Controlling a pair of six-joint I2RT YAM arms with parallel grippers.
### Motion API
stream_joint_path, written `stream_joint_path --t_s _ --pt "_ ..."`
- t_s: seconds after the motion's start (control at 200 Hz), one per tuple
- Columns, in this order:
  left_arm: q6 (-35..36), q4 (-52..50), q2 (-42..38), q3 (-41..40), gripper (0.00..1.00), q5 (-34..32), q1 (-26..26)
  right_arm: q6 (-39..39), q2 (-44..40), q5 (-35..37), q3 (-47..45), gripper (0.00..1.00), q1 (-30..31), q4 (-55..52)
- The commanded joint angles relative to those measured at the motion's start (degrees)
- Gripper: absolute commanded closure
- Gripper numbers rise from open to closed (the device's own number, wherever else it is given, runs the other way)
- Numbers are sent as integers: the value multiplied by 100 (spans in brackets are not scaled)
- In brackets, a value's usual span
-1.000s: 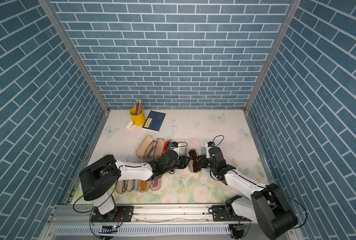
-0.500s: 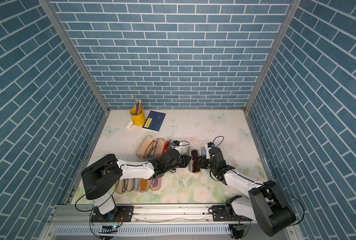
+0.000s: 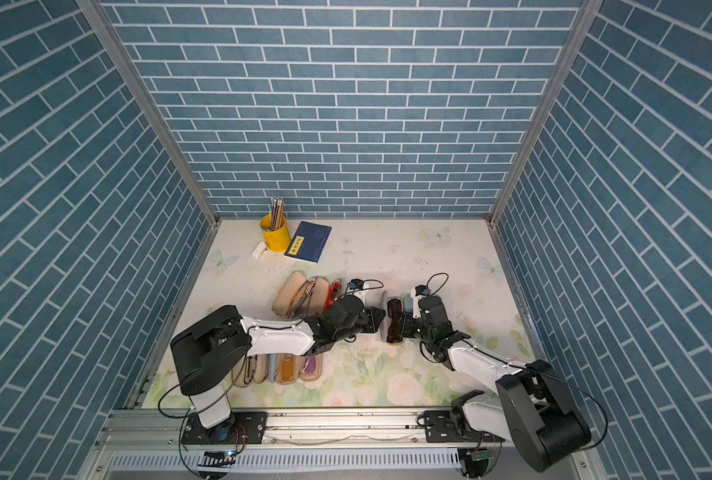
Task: Close the glasses case
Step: Close the glasses case at the center of the board.
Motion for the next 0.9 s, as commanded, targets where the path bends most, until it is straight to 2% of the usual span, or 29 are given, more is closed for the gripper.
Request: stream_joint_path --t_s 0.0,0.895 --pt "113 -391 188 79 79 32 -42 -179 59 -54 -92 76 -55 91" --pt "221 -639 403 333 83 49 -73 -164 -97 -83 -190 77 -91 82"
